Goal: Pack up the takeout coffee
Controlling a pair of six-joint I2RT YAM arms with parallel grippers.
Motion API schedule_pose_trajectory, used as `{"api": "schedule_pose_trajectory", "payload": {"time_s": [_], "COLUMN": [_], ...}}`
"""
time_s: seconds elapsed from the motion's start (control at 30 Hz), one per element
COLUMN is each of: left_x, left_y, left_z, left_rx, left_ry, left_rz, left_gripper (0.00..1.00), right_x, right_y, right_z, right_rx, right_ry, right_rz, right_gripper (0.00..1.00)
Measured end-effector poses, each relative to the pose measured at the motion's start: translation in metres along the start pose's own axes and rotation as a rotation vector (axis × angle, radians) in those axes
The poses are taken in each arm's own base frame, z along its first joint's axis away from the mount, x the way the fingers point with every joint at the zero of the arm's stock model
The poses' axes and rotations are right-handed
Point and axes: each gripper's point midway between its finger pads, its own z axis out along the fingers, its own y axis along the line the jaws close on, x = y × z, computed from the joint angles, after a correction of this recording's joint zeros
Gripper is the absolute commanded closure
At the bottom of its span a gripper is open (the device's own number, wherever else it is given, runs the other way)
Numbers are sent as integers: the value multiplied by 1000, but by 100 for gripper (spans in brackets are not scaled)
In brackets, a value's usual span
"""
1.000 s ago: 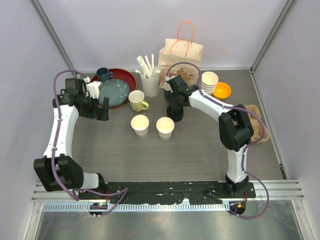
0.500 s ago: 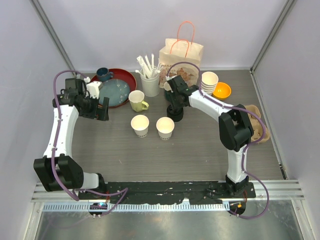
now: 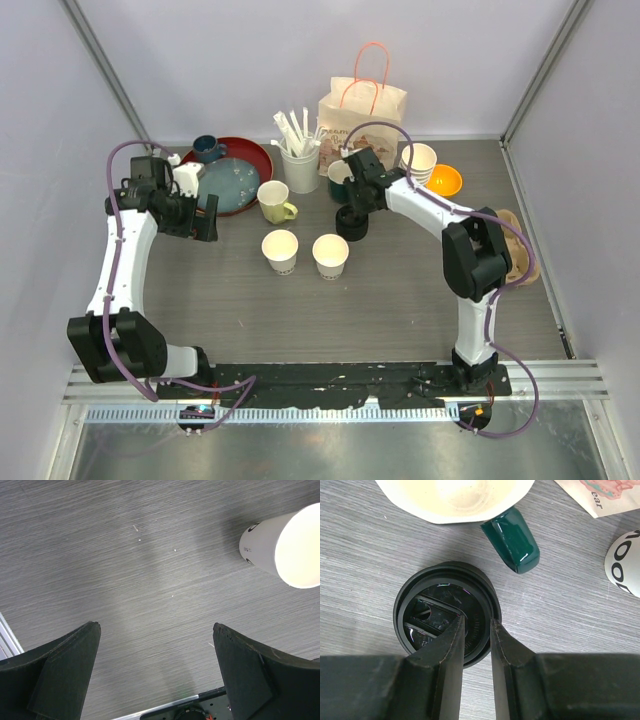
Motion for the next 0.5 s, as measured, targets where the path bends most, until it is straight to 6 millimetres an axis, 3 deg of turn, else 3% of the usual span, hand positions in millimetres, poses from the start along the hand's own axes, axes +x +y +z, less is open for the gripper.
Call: {"api": "schedule_pose_trajectory", "payload": {"time_s": [0.1,0.5], "left_x": [0,-4], "left_y": [0,0], "left_z": [0,-2], "left_rx": [0,-3], "left_ry": [0,-10], "left_rz": [0,2], "left_gripper": [0,0], "right_x": [1,7], "right_y": [-2,-5], "right_z": [-1,-14], "right_rx": [-8,-10], "right_ry": [0,-1], "right_rz": [8,9], "right_gripper": [99,99]}}
